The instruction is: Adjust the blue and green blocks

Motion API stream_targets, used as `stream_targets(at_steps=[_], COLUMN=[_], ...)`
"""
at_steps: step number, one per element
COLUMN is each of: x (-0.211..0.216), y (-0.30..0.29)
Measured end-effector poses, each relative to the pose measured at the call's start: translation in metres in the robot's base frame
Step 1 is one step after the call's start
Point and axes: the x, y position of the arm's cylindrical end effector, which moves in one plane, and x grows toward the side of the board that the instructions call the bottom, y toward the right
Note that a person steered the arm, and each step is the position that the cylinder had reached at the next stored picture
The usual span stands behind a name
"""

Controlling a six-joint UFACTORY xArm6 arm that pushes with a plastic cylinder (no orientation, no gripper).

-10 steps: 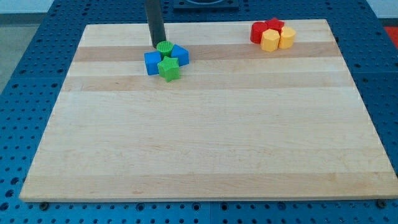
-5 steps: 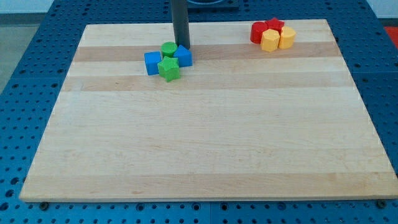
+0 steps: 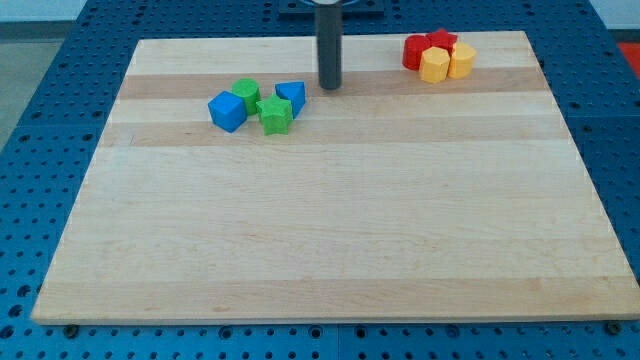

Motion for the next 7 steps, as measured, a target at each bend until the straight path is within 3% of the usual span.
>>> stream_targets(at_steps=[1, 4, 7], x=[0.014, 0.019, 0.025], y=[0.012, -0.071, -0.073])
